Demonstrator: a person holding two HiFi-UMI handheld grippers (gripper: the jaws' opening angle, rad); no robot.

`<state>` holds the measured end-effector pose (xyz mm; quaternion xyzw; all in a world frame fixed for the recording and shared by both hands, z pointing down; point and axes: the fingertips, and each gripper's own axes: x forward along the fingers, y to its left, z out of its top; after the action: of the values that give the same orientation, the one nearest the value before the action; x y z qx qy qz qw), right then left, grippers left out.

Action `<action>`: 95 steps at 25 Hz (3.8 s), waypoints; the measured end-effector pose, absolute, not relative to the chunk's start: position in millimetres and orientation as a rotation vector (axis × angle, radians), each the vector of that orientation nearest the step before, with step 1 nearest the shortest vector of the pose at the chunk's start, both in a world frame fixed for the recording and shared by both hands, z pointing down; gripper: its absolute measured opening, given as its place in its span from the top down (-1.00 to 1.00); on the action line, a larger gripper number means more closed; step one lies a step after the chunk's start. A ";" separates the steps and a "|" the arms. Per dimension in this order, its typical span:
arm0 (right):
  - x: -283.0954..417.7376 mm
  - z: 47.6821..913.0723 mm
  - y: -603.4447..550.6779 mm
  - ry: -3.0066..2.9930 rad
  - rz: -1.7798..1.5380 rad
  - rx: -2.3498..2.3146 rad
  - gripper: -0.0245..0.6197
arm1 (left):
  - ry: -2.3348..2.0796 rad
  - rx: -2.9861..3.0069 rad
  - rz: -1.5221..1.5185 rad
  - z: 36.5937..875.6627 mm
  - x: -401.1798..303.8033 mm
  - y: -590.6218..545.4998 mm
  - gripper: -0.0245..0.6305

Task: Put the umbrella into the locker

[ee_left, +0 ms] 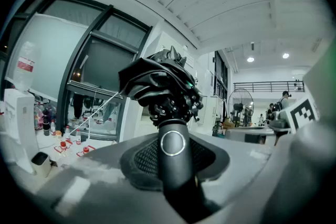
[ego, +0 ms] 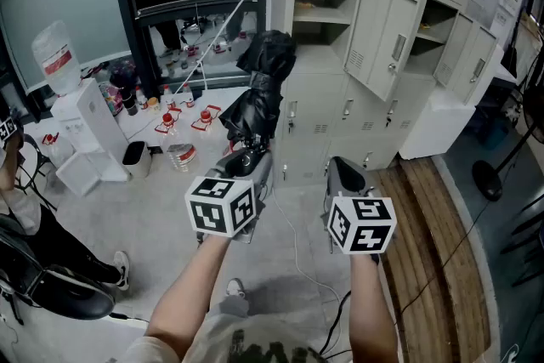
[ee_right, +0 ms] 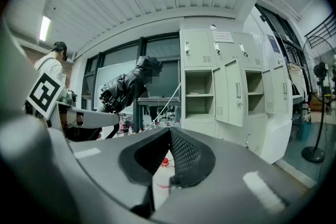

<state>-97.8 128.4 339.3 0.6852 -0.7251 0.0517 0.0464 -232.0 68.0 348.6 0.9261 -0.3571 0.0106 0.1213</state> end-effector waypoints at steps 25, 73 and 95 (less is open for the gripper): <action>-36.6 352.1 14.5 -2.135 0.171 2.132 0.96 | -0.954 2.742 0.059 354.0 -160.9 -54.4 0.56; 128.6 333.7 -279.4 -2.362 0.142 1.945 0.96 | -1.063 2.707 0.092 358.5 30.0 -308.5 0.56; 131.3 331.7 -305.2 -2.664 0.149 1.564 0.96 | -1.388 2.524 0.248 398.2 46.7 -277.8 0.56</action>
<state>131.3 -305.2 331.7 0.5055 -0.8611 0.0481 0.0242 46.7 -277.8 398.2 0.8662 -0.4763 0.0851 0.1247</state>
